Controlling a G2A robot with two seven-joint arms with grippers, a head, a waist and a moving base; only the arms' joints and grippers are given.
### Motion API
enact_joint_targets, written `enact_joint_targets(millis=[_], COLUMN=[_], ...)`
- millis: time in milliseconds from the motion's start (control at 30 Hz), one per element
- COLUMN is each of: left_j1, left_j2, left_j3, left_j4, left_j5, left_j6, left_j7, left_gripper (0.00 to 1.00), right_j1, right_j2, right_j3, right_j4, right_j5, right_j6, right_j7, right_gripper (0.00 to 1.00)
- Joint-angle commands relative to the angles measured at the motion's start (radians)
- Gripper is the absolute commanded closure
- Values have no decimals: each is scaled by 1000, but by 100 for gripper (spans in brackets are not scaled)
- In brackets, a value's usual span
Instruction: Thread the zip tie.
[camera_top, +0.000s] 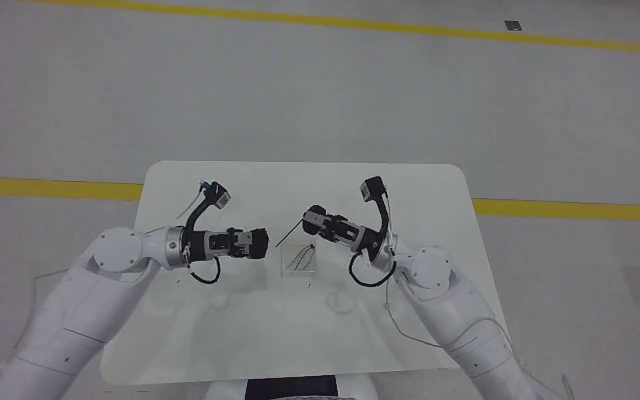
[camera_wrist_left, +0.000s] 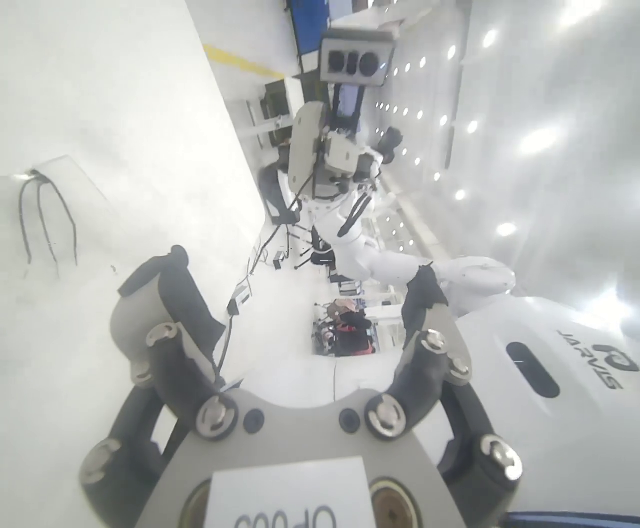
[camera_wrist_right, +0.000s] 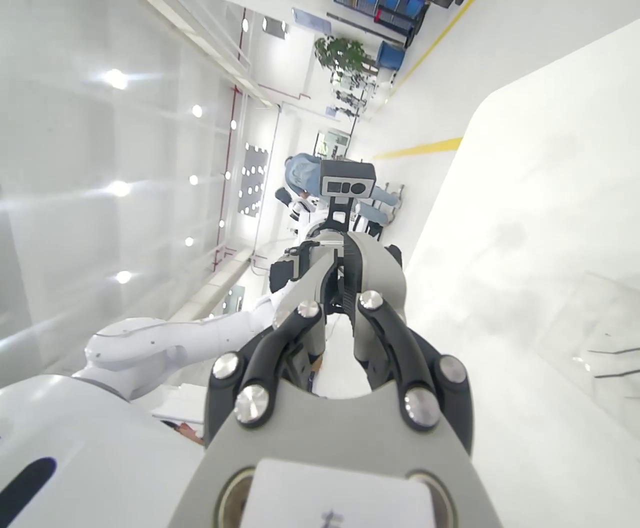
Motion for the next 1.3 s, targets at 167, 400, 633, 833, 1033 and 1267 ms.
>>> enact_joint_targets(millis=[167,400,633,833,1033,1267], left_j1=[15,17,28,22,4,5], left_j2=[-20,-20,-47,-96,-153,-179], left_j3=[-11,-10,-13,-7,-19,-34], left_j4=[8,14,12,38,80,75], left_j5=[-23,-8,-40,-44,-40,-37], left_j6=[0,0,0,0,0,0], left_j7=[23,51,124,108,87,79], left_gripper=[0,0,0,0,0,0], right_j1=[4,-5,-17,-15,-14,-11], right_j2=[-9,-11,-31,-50,-67,-75], right_j3=[-8,-10,-30,-57,-80,-87], right_j4=[19,12,11,15,22,29], right_j5=[31,50,138,164,189,212], right_j6=[34,38,16,13,27,46], right_j7=[-43,-58,-132,-199,-247,-250], right_gripper=[100,100,100,100,100,100])
